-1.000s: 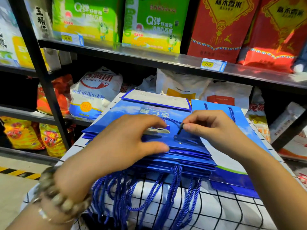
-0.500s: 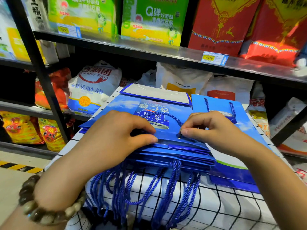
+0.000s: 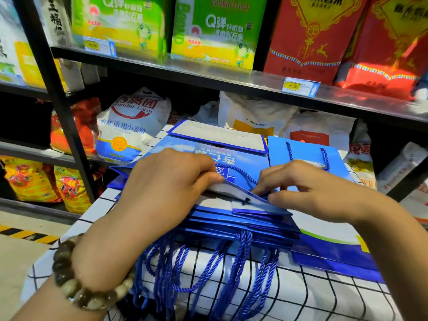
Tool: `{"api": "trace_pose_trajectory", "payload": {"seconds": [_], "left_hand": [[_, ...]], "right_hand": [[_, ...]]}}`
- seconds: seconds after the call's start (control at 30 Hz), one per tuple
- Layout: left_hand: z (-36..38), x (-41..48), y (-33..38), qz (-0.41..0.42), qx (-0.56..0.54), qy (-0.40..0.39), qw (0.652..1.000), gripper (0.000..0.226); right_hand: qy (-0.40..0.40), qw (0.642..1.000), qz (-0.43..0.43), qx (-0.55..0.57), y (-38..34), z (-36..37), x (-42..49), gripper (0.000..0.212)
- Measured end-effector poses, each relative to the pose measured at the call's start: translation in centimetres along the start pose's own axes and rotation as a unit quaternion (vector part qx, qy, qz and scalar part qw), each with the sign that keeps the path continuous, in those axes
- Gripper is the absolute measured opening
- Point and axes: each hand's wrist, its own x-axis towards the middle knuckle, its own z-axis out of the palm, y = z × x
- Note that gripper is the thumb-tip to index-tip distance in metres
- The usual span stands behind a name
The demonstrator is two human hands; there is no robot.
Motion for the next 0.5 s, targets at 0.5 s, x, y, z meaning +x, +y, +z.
{"api": "trace_pose_trajectory", "payload": {"seconds": [0.5], "left_hand": [[0.4, 0.1, 4.4, 0.035, 0.087, -0.04, 0.995, 0.052]], "right_hand": [[0.058, 0.976, 0.013, -0.209, -0.9, 1.2, -0.3, 0.035]]}}
